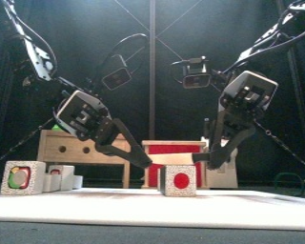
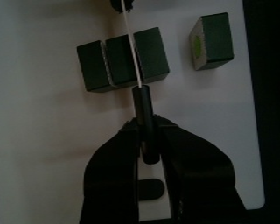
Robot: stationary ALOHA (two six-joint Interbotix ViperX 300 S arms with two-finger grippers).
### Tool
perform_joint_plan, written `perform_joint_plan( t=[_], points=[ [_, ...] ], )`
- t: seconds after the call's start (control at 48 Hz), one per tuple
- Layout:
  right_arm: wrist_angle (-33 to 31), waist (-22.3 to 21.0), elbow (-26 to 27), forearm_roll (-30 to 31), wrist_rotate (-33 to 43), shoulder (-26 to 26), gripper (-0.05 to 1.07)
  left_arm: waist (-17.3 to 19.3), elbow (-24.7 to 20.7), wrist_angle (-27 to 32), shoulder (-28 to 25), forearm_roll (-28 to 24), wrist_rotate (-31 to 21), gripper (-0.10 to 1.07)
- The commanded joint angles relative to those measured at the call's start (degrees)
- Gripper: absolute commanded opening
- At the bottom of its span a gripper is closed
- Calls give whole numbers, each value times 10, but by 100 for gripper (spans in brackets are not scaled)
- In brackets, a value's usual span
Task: Cut second sushi piece
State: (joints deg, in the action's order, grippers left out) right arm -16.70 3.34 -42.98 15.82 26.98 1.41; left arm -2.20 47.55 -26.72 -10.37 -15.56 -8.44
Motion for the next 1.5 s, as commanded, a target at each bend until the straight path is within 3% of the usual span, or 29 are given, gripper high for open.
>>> perform_joint_plan(
  t=[0.0,0.583,0.958,1.479],
  points=[
    [-4,-8,-1,1,4,6,7,-13,3,2,4,0,2,32],
    [-4,-20,6,3,3,-15,6,-12,2,2,-11,6,2,32],
    [-4,-19,6,4,3,23,6,-13,4,18,24,5,3,32],
    [-4,-19,2,4,3,-3,6,-14,0,24,2,6,2,32]
  ],
)
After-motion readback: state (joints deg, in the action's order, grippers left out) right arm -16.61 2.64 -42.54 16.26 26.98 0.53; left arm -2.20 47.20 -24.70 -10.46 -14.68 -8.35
